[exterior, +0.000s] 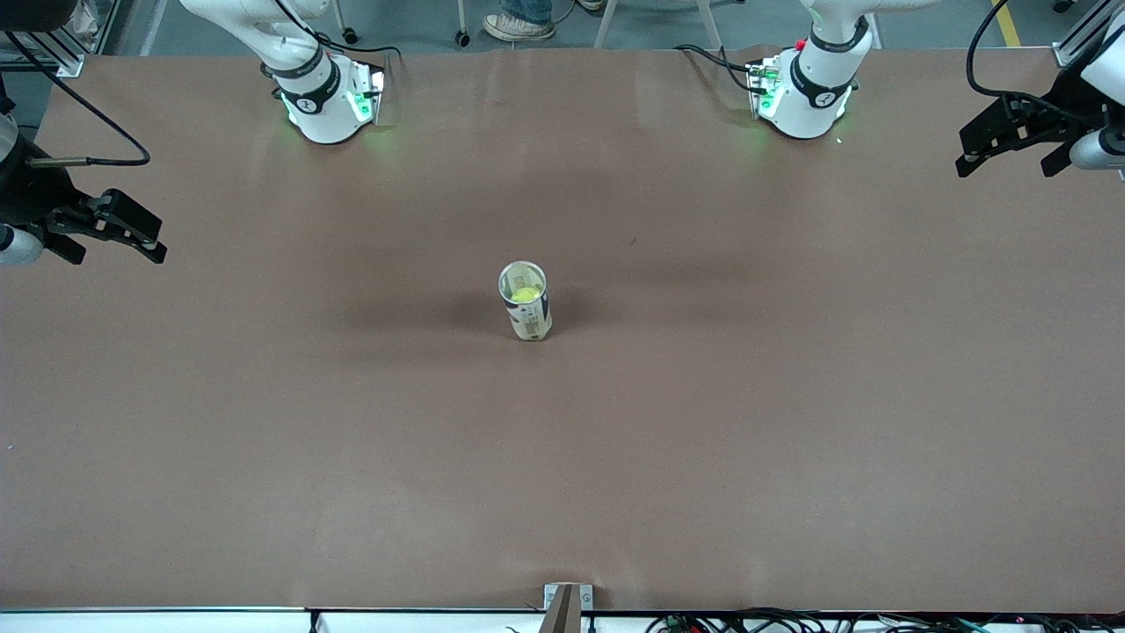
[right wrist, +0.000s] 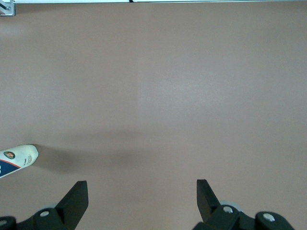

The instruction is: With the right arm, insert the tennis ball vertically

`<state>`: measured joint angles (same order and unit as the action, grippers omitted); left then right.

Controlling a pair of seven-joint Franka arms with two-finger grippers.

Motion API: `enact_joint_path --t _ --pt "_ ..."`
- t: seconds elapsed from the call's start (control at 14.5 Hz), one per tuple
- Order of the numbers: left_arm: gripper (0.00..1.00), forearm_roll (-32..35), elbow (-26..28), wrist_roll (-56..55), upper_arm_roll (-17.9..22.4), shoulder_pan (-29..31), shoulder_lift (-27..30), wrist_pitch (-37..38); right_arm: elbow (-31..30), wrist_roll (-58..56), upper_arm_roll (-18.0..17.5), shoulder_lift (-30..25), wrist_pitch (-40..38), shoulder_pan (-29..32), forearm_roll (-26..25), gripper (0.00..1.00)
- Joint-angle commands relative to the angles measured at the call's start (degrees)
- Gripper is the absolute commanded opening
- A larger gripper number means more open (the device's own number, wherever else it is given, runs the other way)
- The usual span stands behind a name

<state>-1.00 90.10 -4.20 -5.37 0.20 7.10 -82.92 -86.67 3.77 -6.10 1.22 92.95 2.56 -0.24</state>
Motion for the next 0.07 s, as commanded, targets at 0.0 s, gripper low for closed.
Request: enact_joint_path --t 0.0 --pt "1.00 1.0 0.4 1.1 -0.1 0.1 0.7 0.7 0.0 0.1 -0.5 -0.1 0.2 0.4 -0.1 1.00"
